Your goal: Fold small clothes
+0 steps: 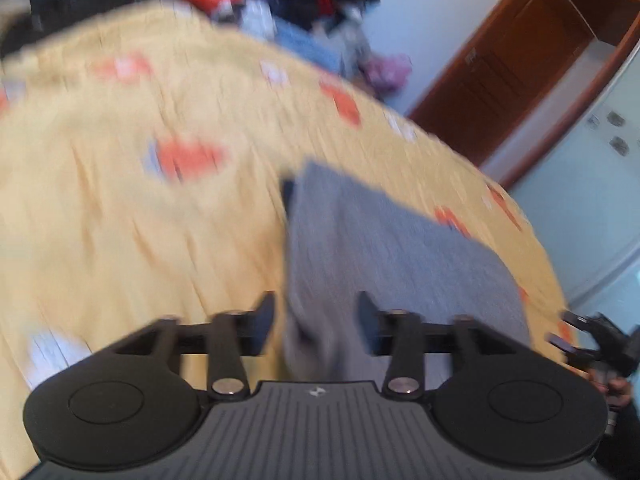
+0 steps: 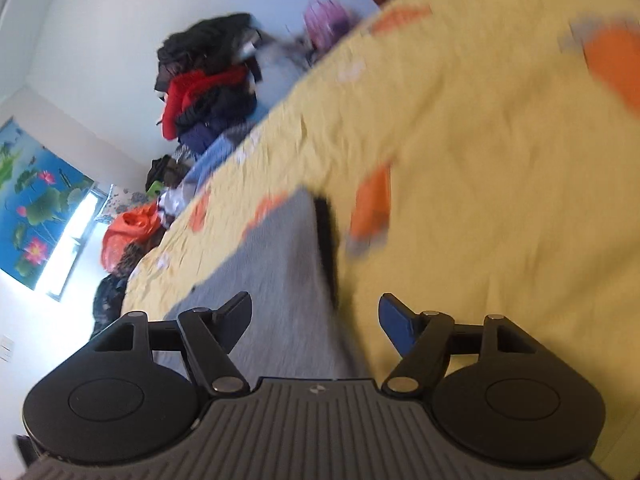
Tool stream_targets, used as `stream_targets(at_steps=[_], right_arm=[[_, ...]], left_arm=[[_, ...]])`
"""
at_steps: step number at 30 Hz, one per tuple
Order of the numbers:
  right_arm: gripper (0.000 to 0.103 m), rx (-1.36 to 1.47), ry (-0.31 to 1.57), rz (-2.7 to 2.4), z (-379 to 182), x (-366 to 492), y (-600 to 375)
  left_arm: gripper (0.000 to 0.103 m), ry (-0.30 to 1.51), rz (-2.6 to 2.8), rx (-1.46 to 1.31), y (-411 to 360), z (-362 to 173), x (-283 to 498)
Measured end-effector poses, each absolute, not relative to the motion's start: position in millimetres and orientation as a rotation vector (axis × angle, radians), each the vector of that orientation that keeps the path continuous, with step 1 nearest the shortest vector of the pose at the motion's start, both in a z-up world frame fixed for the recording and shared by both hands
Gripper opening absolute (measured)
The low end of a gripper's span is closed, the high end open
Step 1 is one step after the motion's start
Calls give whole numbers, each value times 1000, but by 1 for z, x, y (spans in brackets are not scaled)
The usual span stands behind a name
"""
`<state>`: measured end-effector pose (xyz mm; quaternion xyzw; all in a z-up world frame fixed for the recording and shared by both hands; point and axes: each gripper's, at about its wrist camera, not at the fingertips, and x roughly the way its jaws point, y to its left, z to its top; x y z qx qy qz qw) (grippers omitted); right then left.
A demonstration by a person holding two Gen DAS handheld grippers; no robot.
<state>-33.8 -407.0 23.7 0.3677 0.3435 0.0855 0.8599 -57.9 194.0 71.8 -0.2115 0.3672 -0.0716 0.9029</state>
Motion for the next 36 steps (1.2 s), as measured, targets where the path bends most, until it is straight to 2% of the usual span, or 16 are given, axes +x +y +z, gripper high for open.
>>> stream_targets(at_steps=[2, 4, 11, 17, 18, 19, 20, 21, 24, 28, 31, 34, 36], right_arm=[[71, 730, 708, 192, 30, -6, -414], [70, 685, 718, 198, 30, 28, -412], [66, 610, 761, 230, 17, 118, -376], [66, 512, 857, 287, 4, 151, -348], [64, 495, 862, 295, 3, 154, -345], [50, 482, 866, 300, 1, 156, -344], [19, 474, 870, 313, -1, 158, -342], [16, 467, 882, 330, -2, 161, -340], [14, 433, 814, 349, 8, 156, -334], [14, 521, 687, 319, 27, 153, -350], [14, 505, 741, 273, 10, 163, -352], [14, 474, 781, 243, -9, 164, -343], [20, 506, 800, 232, -11, 161, -342]], left_arm=[[66, 662, -124, -385, 193, 85, -33], [66, 645, -104, -318, 181, 88, 7], [65, 786, -106, -198, 129, 34, 124], [64, 865, -132, -159, 110, 10, 146], [56, 872, -125, -151, 109, 8, 149], [50, 871, -125, -151, 109, 7, 149], [32, 860, -132, -153, 110, 7, 148], [12, 856, -147, -161, 110, 10, 148], [10, 803, -116, -111, 106, 22, 145], [10, 781, -96, -146, 122, 30, 147], [10, 854, -72, -141, 124, 9, 155], [15, 818, -74, -103, 119, 10, 146], [27, 806, -73, -95, 121, 19, 140]])
